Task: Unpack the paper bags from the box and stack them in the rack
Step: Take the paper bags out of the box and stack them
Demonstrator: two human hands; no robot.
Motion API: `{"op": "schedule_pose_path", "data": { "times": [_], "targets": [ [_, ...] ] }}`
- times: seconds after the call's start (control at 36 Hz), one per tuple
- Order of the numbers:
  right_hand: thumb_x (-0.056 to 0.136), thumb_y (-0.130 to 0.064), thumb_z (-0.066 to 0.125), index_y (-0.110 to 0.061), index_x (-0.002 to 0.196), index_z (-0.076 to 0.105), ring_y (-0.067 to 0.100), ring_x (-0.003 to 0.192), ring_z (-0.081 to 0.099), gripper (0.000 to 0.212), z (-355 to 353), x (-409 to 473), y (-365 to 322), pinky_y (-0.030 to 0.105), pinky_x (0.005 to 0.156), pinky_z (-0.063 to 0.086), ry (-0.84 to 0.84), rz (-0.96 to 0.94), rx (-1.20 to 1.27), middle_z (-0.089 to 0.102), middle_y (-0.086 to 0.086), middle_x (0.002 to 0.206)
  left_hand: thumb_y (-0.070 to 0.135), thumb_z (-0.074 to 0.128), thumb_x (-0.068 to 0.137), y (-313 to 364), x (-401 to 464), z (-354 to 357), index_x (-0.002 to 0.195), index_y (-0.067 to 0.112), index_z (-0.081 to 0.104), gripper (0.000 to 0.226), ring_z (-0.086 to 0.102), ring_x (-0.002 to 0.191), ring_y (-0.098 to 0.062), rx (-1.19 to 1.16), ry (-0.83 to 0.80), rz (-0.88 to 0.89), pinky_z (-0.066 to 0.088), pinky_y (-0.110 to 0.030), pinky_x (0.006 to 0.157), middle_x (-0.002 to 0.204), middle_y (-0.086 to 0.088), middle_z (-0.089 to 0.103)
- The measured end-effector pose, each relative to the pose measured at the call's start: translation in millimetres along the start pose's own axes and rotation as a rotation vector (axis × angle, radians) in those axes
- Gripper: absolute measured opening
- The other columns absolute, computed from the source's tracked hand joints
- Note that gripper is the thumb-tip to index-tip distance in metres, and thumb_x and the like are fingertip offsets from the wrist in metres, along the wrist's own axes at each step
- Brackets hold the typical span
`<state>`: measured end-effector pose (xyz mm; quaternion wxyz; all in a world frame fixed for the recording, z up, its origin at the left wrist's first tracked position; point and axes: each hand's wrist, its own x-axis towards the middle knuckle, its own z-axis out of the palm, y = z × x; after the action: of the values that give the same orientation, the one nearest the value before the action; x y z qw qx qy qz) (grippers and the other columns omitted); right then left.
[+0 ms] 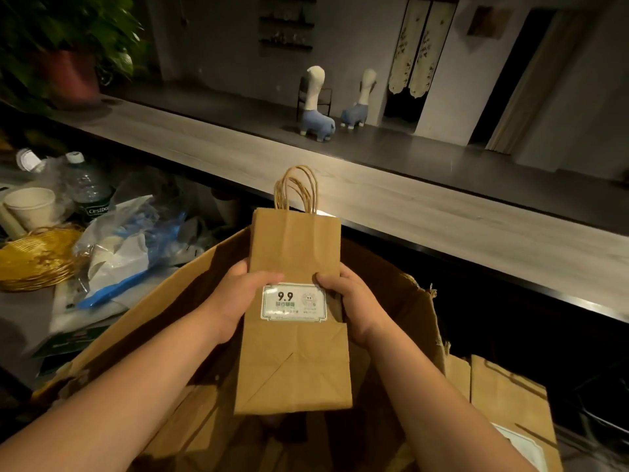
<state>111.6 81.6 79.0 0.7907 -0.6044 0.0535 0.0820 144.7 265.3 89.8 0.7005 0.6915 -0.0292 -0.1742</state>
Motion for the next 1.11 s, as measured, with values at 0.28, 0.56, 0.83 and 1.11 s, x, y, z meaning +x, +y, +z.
{"op": "schedule_pose_path", "data": {
  "times": [0.28, 0.56, 0.83, 1.11],
  "targets": [
    [0.086, -0.043, 0.062, -0.007, 0.130, 0.055, 0.027, 0.097, 0.068, 0.057, -21.4, -45.1, -48.0, 0.037, 0.077, 0.056, -0.031, 0.102, 0.062, 0.067, 0.016, 0.120, 0.026, 0.065, 0.088, 35.1, -3.2, 28.2, 0.105, 0.012, 0.068, 0.022, 0.070, 0.064, -0.022, -0.092, 0.027, -0.111, 0.053, -0.034, 0.068, 0.075, -0.007, 0.075],
    [0.065, -0.039, 0.083, -0.024, 0.137, 0.050, 0.032, 0.114, 0.062, 0.081, -74.9, -149.6, -46.7, 0.037, 0.085, 0.054, -0.179, -0.034, -0.002, 0.061, 0.009, 0.131, 0.023, 0.065, 0.090, 40.7, -25.4, 102.3, 0.108, 0.011, 0.067, 0.022, 0.068, 0.065, -0.023, -0.161, -0.059, -0.154, 0.056, -0.034, 0.064, 0.080, -0.010, 0.074],
    [0.073, -0.004, 0.069, -0.032, 0.133, 0.051, 0.036, 0.110, 0.064, 0.068, -126.6, -205.2, -41.2, 0.045, 0.083, 0.057, 0.085, -0.087, -0.023, 0.064, 0.008, 0.125, 0.010, 0.067, 0.086, 43.6, -54.2, 185.8, 0.113, 0.019, 0.062, 0.029, 0.071, 0.076, -0.024, -0.185, -0.235, -0.112, 0.058, -0.036, 0.058, 0.093, -0.009, 0.075],
    [0.041, -0.035, 0.094, -0.021, 0.116, 0.069, 0.025, 0.087, 0.071, 0.081, -160.2, -264.5, 30.2, 0.036, 0.063, 0.058, 0.363, -0.131, 0.464, 0.069, 0.012, 0.115, 0.003, 0.068, 0.087, 4.9, -78.3, 251.3, 0.112, 0.021, 0.059, 0.032, 0.071, 0.086, -0.026, -0.143, -0.213, -0.116, 0.059, -0.041, 0.068, 0.100, -0.009, 0.073]
  ]
}}
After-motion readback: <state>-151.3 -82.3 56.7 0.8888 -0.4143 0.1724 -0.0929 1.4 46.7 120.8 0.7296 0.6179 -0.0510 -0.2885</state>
